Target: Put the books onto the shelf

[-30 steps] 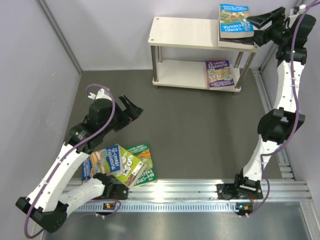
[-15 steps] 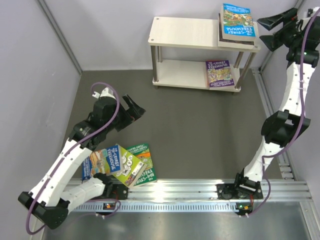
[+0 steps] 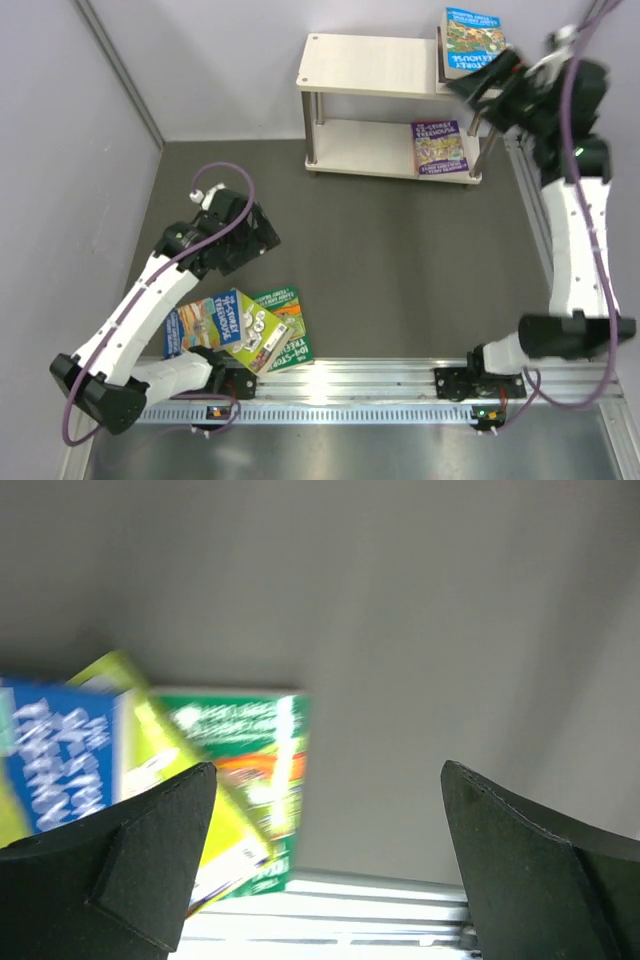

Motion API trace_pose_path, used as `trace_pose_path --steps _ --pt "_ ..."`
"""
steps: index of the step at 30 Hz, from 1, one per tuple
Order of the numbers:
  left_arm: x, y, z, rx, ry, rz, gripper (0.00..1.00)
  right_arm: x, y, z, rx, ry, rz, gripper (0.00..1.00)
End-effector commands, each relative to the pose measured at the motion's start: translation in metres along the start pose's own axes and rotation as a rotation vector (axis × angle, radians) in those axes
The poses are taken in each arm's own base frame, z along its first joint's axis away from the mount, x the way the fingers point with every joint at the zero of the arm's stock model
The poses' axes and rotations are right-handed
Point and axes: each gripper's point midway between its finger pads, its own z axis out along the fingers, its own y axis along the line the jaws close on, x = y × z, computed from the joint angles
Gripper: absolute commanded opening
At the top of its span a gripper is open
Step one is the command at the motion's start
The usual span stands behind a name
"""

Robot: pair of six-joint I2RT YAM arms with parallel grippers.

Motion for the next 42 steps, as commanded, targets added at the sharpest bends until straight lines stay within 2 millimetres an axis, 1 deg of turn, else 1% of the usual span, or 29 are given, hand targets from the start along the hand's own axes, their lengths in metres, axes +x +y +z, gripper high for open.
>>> trace_pose_path --steps 1,2,3,4,5,6,7,8,9,10,11,12,13,14,15,16,17,18,19,20,21,24,26,28,31,37,38,40,42 --pt "0.026 0.058 0.002 -0.262 0.083 0.015 0.99 0.127 0.05 -0.007 -0.141 0.236 -0.026 1.0" --pt "0.029 0.065 0.004 -0.291 0.08 -0.001 0.99 0.149 0.063 -0.002 -0.216 0.263 -0.003 1.0" --pt "0.029 0.067 0.002 -0.3 0.076 -0.011 0.99 0.224 0.06 -0.003 -0.236 0.442 0.09 1.0" --pt "0.03 0.071 -0.002 -0.313 0.074 -0.028 0.99 0.252 0.068 -0.007 -0.278 0.498 0.11 1.0" --pt "0.029 0.073 -0.004 -0.322 0.067 -0.036 0.99 0.285 0.093 -0.013 -0.379 0.556 0.105 1.0" --pt "0.027 0.077 -0.007 -0.335 0.052 -0.042 0.99 0.323 0.087 -0.019 -0.383 0.657 0.146 1.0" --pt "0.024 0.077 -0.013 -0.333 0.037 -0.057 0.98 0.351 0.085 -0.018 -0.392 0.731 0.162 1.0" --pt "0.022 0.077 -0.016 -0.327 0.027 -0.063 0.98 0.37 0.09 -0.02 -0.424 0.782 0.172 1.0" --pt "0.02 0.077 -0.019 -0.323 0.016 -0.066 0.97 0.401 0.095 -0.032 -0.448 0.88 0.19 1.0" --pt "0.015 0.074 -0.026 -0.295 -0.003 -0.073 0.97 0.427 0.089 -0.03 -0.433 0.947 0.203 1.0" --pt "0.013 0.072 -0.029 -0.28 -0.011 -0.074 0.97 0.447 0.098 -0.038 -0.475 0.992 0.197 1.0" --pt "0.012 0.071 -0.033 -0.264 -0.016 -0.073 0.97 0.471 0.09 -0.04 -0.451 1.056 0.223 1.0" --pt "0.01 0.07 -0.037 -0.248 -0.025 -0.076 0.96 0.483 0.095 -0.041 -0.474 1.073 0.224 1.0" --pt "0.011 0.072 -0.039 -0.249 -0.022 -0.075 0.96 0.502 0.101 -0.053 -0.491 1.12 0.22 0.98" --pt "0.012 0.073 -0.041 -0.252 -0.022 -0.074 0.96 0.521 0.096 -0.054 -0.463 1.165 0.241 0.98" --pt "0.012 0.075 -0.044 -0.251 -0.025 -0.079 0.96 0.53 0.098 -0.058 -0.465 1.187 0.246 0.97" --pt "0.014 0.078 -0.046 -0.258 -0.021 -0.081 0.96 0.546 0.103 -0.065 -0.476 1.224 0.256 0.95" --pt "0.014 0.079 -0.048 -0.258 -0.021 -0.083 0.96 0.548 0.109 -0.07 -0.495 1.231 0.259 0.95" --pt "0.015 0.081 -0.051 -0.25 -0.025 -0.092 0.96 0.558 0.109 -0.071 -0.497 1.246 0.263 0.95" --pt "0.015 0.082 -0.053 -0.248 -0.028 -0.094 0.96 0.567 0.112 -0.078 -0.502 1.269 0.263 0.94" --pt "0.017 0.085 -0.055 -0.25 -0.027 -0.096 0.95 0.571 0.113 -0.08 -0.498 1.282 0.271 0.93" --pt "0.02 0.092 -0.062 -0.242 -0.035 -0.11 0.95 0.592 0.106 -0.085 -0.467 1.324 0.275 0.92" --pt "0.024 0.098 -0.065 -0.247 -0.03 -0.117 0.95 0.602 0.104 -0.09 -0.458 1.341 0.269 0.91" --pt "0.027 0.101 -0.068 -0.245 -0.027 -0.125 0.95 0.613 0.096 -0.092 -0.423 1.354 0.251 0.91" --pt "0.03 0.104 -0.07 -0.238 -0.023 -0.133 0.95 0.622 0.083 -0.093 -0.374 1.351 0.21 0.91" --pt "0.033 0.106 -0.074 -0.224 -0.021 -0.143 0.94 0.627 0.063 -0.092 -0.296 1.339 0.131 0.91" --pt "0.034 0.106 -0.074 -0.222 -0.019 -0.145 0.93 0.628 0.063 -0.091 -0.294 1.336 0.105 0.9" --pt "0.035 0.106 -0.074 -0.217 -0.017 -0.148 0.93 0.633 0.057 -0.097 -0.266 1.364 0.071 0.9" --pt "0.036 0.106 -0.074 -0.215 -0.016 -0.149 0.93 0.64 0.062 -0.104 -0.281 1.386 0.05 0.9"
